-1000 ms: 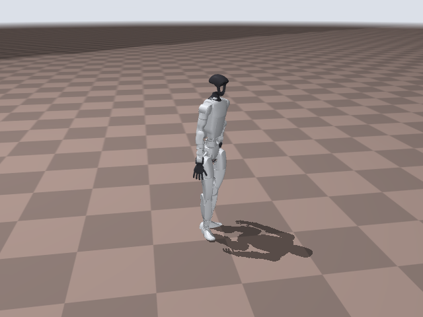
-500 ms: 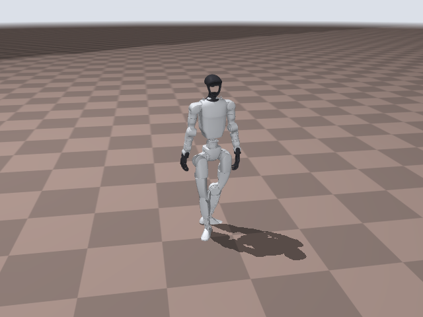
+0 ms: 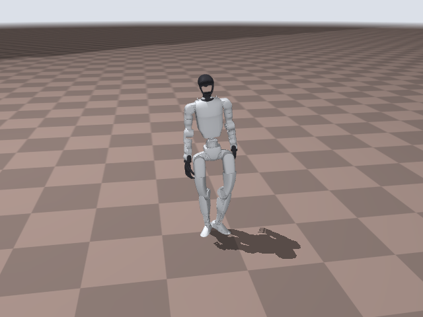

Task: In place motions

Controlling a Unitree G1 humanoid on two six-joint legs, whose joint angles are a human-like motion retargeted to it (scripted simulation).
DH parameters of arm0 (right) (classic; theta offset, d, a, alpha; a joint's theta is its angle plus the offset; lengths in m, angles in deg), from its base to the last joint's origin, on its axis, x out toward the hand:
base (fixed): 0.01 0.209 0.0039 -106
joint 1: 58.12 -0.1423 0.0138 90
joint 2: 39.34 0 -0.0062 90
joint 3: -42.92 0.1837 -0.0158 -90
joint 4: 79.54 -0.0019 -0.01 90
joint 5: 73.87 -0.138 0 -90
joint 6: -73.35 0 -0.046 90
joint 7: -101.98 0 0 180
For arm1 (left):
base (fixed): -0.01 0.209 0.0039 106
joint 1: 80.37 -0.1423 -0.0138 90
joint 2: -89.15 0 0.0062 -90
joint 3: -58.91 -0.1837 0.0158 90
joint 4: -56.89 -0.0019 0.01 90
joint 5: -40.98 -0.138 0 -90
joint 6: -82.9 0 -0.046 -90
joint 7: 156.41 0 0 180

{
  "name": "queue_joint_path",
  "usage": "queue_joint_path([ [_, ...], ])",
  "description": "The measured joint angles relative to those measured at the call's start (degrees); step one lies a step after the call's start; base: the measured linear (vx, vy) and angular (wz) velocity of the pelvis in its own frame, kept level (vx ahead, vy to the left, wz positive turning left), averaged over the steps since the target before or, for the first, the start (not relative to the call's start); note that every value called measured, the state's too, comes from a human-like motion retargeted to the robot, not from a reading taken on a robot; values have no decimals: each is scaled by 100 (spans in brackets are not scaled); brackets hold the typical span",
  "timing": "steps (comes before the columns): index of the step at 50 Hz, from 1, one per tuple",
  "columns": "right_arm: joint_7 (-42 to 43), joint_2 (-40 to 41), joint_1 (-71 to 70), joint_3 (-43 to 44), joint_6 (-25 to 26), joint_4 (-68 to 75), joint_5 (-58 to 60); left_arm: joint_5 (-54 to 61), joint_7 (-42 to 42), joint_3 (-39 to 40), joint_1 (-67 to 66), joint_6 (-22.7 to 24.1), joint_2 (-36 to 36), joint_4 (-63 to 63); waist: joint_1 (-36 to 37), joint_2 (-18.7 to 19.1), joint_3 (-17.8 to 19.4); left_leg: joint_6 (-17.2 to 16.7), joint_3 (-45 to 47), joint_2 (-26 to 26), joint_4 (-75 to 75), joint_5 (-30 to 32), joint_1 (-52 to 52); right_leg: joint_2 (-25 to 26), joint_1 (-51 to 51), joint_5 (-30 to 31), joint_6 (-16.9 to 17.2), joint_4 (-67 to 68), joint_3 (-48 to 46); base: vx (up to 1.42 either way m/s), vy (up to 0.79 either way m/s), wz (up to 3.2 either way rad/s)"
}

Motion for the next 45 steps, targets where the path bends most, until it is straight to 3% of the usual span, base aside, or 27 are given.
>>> queue_joint_path([
  [2, -9, 21, 8, -92, 75, 127, -94, -100, 33, 102, 39, -39, -14, -1, -9, -1, 58, -92, -508, -156, -49, -54, -60, -4, 45, -23, 12, 47, 99, 8, 4, -30],
  [10, -52, -13, 383, -16, 113, 642, 334, -36, 20, 89, 140, -21, 80, 325, 73, 55, -193, -58, -624, -173, -358, -12, -108, 46, -97, -390, 95, 482, -32, 12, 1, 30],
  [13, -40, 34, 433, 118, 147, 923, 81, 40, 66, 51, 223, 17, 131, 463, -53, 95, -233, -37, -915, -83, -282, 57, -294, 43, -300, -328, -46, 793, 144, 3, -3, 101],
  [17, -42, 79, 339, 268, 168, 1252, -407, -25, 137, -23, 370, 89, 230, 687, -254, 137, -62, 27, -1377, -36, -176, 193, -479, 321, -685, -19, -269, 1168, 2073, -8, -5, 127],
  [20, -12, 95, 268, 381, 149, 1372, -604, -93, 65, -143, 511, 110, 307, 852, -442, 124, 82, 121, -1841, -113, -56, 304, -699, 388, -798, 73, 58, 1193, 3121, -14, -8, 189],
  [24, -31, 75, 291, 450, 113, 1404, -580, -148, 88, -330, 741, 111, 392, 1073, -210, -51, 292, 291, -2162, -372, -43, 534, -897, 86, -514, -20, -57, 711, 2058, -17, -10, 181],
  [29, -114, -74, 480, 561, 196, 1380, -96, -115, -138, -718, 797, 198, 298, 1148, 431, -116, 285, 538, -2017, -473, -248, 503, -1110, -219, -325, -36, 148, 412, 811, -11, -4, 220],
  [33, 147, -240, 595, 357, 324, 1217, 604, -196, -289, -850, 687, 311, 345, 1073, 354, -299, 183, 957, -624, -267, -335, -24, -1133, -550, -114, -116, 361, 185, -484, -6, 5, 292],
  [36, 250, -371, 643, 171, 334, 1149, 945, -326, -474, -769, 593, 248, 386, 932, 203, -471, 112, 1060, 914, -11, -334, -363, -894, -800, 73, -161, 557, 61, -1399, -5, 12, 303],
  [40, 227, -435, 666, 203, 361, 1155, 1185, -295, -657, -487, 487, 165, 389, 613, 41, -685, -28, 1273, 2431, 183, -151, -350, -496, -907, 347, -265, 808, -136, -2333, 6, 14, 296],
  [43, 223, -417, 674, 354, 403, 1224, 1131, -207, -653, -236, 400, 130, 388, 355, 168, -709, -177, 1345, 1552, 257, 126, 333, -708, -869, 432, -354, 986, -143, -2706, 20, 18, 225],
  [45, 241, -398, 687, 417, 431, 1248, 1074, -143, -696, -77, 306, 99, 373, 189, 398, -707, -250, 1032, 959, 140, 24, 417, -760, -797, 503, -397, 1064, -126, -2992, 24, 24, 138],
])
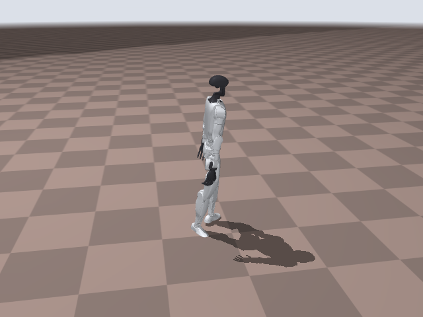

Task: In place motions

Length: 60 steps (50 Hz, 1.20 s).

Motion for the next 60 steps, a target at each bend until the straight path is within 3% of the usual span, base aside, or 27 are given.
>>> queue_joint_path([
  [7, -6, -45, -164, -207, -75, -431, 120, -220, -360, -78, -222, 71, 93, -626, 488, -94, -69, 363, -659, -731, -997, 89, 38, -44, 296, 91, 286, 183, -649, 22, 19, 94],
  [13, 217, 14, -220, -372, -263, -874, 228, -487, -304, -60, -407, -16, -11, -690, 457, -7, -147, 402, -1179, -854, -1107, -18, 63, -146, 570, 645, 387, 700, -1018, 27, 16, 81],
  [15, 238, 59, -185, -391, -334, -909, 115, -298, -280, 99, -393, -33, -121, -695, 678, 112, -103, 356, -1182, -665, -1072, -21, 74, -245, 619, 1101, 195, 1073, -781, 33, 22, 18],
  [17, 144, 86, -181, -352, -394, -893, 27, -93, -207, 194, -318, -5, -196, -627, 421, 431, -122, 283, -1569, -413, -1036, -111, 191, -352, 496, 1530, -272, 1917, -491, 30, 16, 143],
  [18, 73, 85, -197, -379, -402, -872, 15, -11, -152, 258, -300, 9, -230, -559, 295, 594, -114, 269, -1713, -279, -1040, -113, 231, -519, 225, 1618, -566, 2627, 32, 30, 12, 141],
  [19, 28, 93, -206, -417, -394, -849, 11, 52, -104, 298, -291, 23, -249, -485, 206, 656, -129, 270, -1779, -234, -1055, -105, 238, -572, -63, 1624, -632, 3103, 593, 30, 10, 106],
  [20, -5, 104, -212, -461, -377, -823, 12, 105, -60, 325, -288, 37, -260, -407, 134, 666, -154, 278, -1805, -235, -1076, -92, 229, -568, -359, 1589, -584, 3463, 1172, 26, 5, 86],
  [22, -14, 167, -228, -524, -351, -772, -43, 147, -3, 275, -205, 49, -217, -311, -71, 623, -187, 318, -1842, -278, -1085, -33, 165, -101, -982, 1290, -263, 3710, 2500, 17, -3, 113],
  [24, -30, 236, -233, -532, -370, -752, -184, 114, 1, 154, -48, 26, -138, -242, -371, 624, -89, 346, -2107, -288, -1034, 30, 142, 296, -1247, 1053, -86, 3608, 3073, 6, -10, 154],
  [30, -123, 306, -197, -586, -451, -705, -441, 25, 80, -112, 289, 58, 45, 131, -576, 179, 177, 356, -2357, -745, -960, 52, 346, 400, -1250, 519, -82, 1662, 3009, 11, -12, 79],
  [32, -145, 313, -136, -579, -436, -650, -395, 19, 125, -188, 298, 86, 79, 213, -514, -11, 174, 333, -2403, -986, -992, 23, 514, 341, -1199, 455, -262, 1011, 2785, 26, -11, 38],
  [33, -167, 326, -108, -563, -430, -626, -360, 26, 141, -229, 308, 97, 104, 222, -470, -68, 166, 302, -2443, -1046, -1003, 16, 594, 436, -1194, 331, -408, 870, 3020, 23, -8, -25],
  [35, -220, 321, -78, -597, -423, -592, -294, 18, 140, -228, 315, 79, 101, 188, 15, -197, 3, 187, -2132, -1094, -992, -59, 572, 214, -943, 146, -312, 862, 1666, 18, -8, -89],
  [37, -376, 348, -110, -292, -360, -584, -164, -11, 104, -454, 436, -7, 19, 26, 63, -180, 48, 94, -2425, -1087, -753, -103, 521, 169, -1166, 289, -73, 1005, 2661, 9, -10, 20],
  [40, -399, 331, -180, -145, -347, -755, -102, 135, 95, -739, 563, 71, -94, -146, 246, -177, 147, -123, -2319, -957, -285, -166, 448, 69, -1044, 306, -82, 928, 2258, 2, -12, -29],
  [45, -172, 261, -300, -308, -374, -1004, -128, -273, 234, -927, 545, 124, -95, 64, -30, -122, 42, -374, -2280, -784, 654, 192, 159, 40, -1191, 379, -33, 964, 2685, 7, 1, -62],
  [50, -357, 310, -360, -335, -423, -1219, -288, -229, 88, -967, 566, 127, -109, 159, 298, -113, 172, -467, -3524, -967, 739, 307, 18, 130, -1419, 657, -97, 1004, 3567, 0, 4, -199],
  [55, -636, 281, -383, -407, -526, -1551, -248, -116, 120, -897, 498, 138, -81, 221, 702, 118, 338, -1380, -5721, -1192, -39, 392, 241, 667, -1695, 1134, -259, 849, 4854, -4, 7, -298],
  [60, -781, 174, -665, -652, -521, -1852, -168, -129, 147, -858, 467, 121, 67, 225, -295, 241, 481, -948, -3075, -599, -650, 58, 705, 949, -2018, 1875, -314, 511, 5578, -30, 3, -213],
])
